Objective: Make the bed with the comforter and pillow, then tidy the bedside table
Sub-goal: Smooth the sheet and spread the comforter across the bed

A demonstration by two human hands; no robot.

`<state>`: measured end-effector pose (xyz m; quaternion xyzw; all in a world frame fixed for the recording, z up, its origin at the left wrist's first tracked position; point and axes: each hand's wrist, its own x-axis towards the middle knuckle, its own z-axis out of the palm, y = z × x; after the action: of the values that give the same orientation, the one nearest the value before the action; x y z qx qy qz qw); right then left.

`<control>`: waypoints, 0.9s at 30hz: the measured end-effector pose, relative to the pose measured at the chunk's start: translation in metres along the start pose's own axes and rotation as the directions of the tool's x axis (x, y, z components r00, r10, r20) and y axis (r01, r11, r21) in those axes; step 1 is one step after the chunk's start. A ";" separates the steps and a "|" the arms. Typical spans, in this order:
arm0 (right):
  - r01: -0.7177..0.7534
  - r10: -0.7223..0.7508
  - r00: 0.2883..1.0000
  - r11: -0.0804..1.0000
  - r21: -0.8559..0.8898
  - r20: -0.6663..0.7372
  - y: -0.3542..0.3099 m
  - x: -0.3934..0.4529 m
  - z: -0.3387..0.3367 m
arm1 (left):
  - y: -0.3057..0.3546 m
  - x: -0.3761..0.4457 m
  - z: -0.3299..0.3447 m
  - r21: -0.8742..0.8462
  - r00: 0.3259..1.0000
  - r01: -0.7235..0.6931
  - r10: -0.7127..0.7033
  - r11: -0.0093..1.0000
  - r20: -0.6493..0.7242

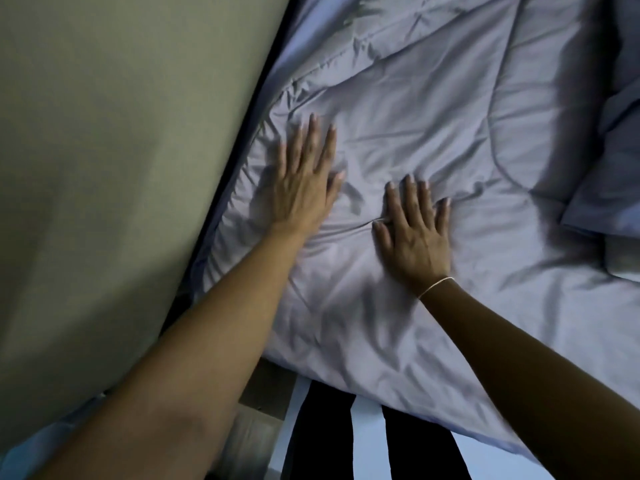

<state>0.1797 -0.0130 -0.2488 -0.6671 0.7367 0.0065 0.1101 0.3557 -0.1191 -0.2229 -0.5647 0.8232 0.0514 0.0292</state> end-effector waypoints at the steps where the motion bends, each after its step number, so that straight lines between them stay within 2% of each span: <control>1: 0.000 0.001 1.000 1.000 -0.011 0.004 0.000 0.000 0.002 | -0.002 0.017 -0.001 0.015 0.999 -0.028 0.027 1.000 0.028; 5: 0.028 -0.028 1.000 1.000 -0.011 -0.005 0.002 -0.003 0.006 | -0.036 0.050 0.009 0.012 0.992 -0.022 0.020 1.000 0.122; 9: 0.096 -0.095 0.995 0.995 0.024 -0.039 -0.002 -0.027 0.010 | -0.049 0.034 0.020 0.009 0.997 -0.018 0.017 1.000 0.071; 13: 0.274 -0.276 0.961 0.960 0.050 0.035 -0.007 -0.084 0.021 | -0.053 -0.003 0.029 0.005 0.994 0.104 -0.104 0.995 0.036; 17: 0.428 -0.432 0.899 0.901 0.063 0.070 -0.010 -0.142 0.035 | -0.050 -0.060 0.033 -0.006 0.977 0.202 -0.201 0.979 0.067; 24: 0.627 -0.628 0.770 0.777 0.053 0.114 -0.001 -0.194 0.039 | -0.023 -0.219 0.045 -0.011 0.919 0.358 -0.351 0.934 0.180; 27: 0.602 -0.609 0.788 0.792 0.096 0.088 0.012 -0.198 0.024 | -0.007 -0.239 0.038 -0.047 0.883 0.418 -0.394 0.907 0.256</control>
<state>0.1889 0.1865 -0.2399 -0.8627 0.4762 -0.0143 0.1694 0.4479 0.1048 -0.2356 -0.7150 0.6731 0.1536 0.1101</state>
